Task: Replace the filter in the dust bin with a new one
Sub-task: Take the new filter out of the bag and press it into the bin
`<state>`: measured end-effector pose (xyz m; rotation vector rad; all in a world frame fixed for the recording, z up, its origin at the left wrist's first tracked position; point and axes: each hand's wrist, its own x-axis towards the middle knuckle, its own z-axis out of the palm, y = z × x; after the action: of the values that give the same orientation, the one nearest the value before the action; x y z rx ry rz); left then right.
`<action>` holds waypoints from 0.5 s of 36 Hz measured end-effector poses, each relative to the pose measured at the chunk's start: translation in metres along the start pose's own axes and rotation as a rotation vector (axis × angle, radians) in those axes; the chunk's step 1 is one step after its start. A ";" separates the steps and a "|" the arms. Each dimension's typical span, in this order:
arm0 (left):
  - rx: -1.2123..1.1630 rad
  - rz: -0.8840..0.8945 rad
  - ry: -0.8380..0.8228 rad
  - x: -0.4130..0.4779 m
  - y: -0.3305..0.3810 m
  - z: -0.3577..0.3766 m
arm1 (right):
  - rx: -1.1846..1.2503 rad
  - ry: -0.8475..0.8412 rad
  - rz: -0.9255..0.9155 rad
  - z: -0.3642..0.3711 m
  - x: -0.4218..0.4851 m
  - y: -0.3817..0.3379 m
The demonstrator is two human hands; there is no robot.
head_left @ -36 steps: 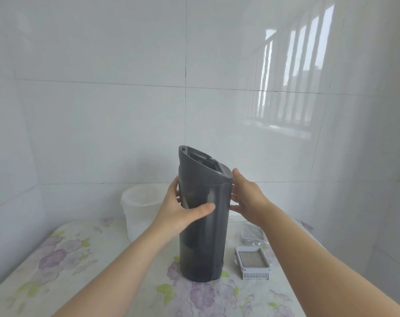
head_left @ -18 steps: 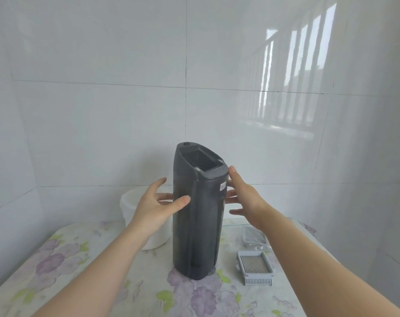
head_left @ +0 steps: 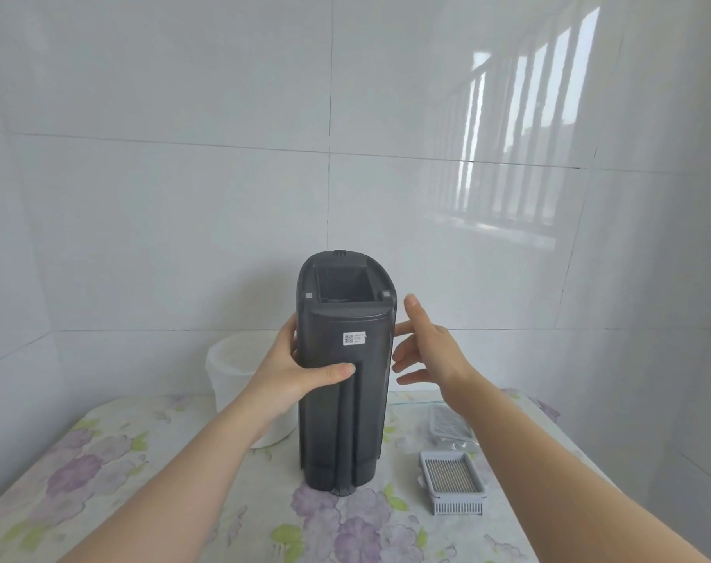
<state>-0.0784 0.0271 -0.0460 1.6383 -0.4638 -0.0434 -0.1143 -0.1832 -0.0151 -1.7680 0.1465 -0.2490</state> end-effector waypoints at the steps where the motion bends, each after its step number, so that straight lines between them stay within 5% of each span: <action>1: -0.001 0.001 0.008 0.001 -0.001 0.001 | -0.001 0.013 0.002 -0.001 0.002 0.002; 6: 0.000 0.027 0.056 0.000 -0.009 0.010 | -0.152 0.146 0.034 -0.013 0.017 0.026; 10: 0.024 0.037 0.123 0.000 -0.020 0.016 | -0.517 0.259 0.076 -0.030 0.027 0.057; 18: 0.081 0.071 0.176 0.006 -0.034 0.017 | -0.906 0.209 0.342 -0.040 0.024 0.113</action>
<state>-0.0691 0.0104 -0.0796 1.6869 -0.3919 0.1735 -0.0968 -0.2509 -0.1150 -2.5585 0.8061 -0.1166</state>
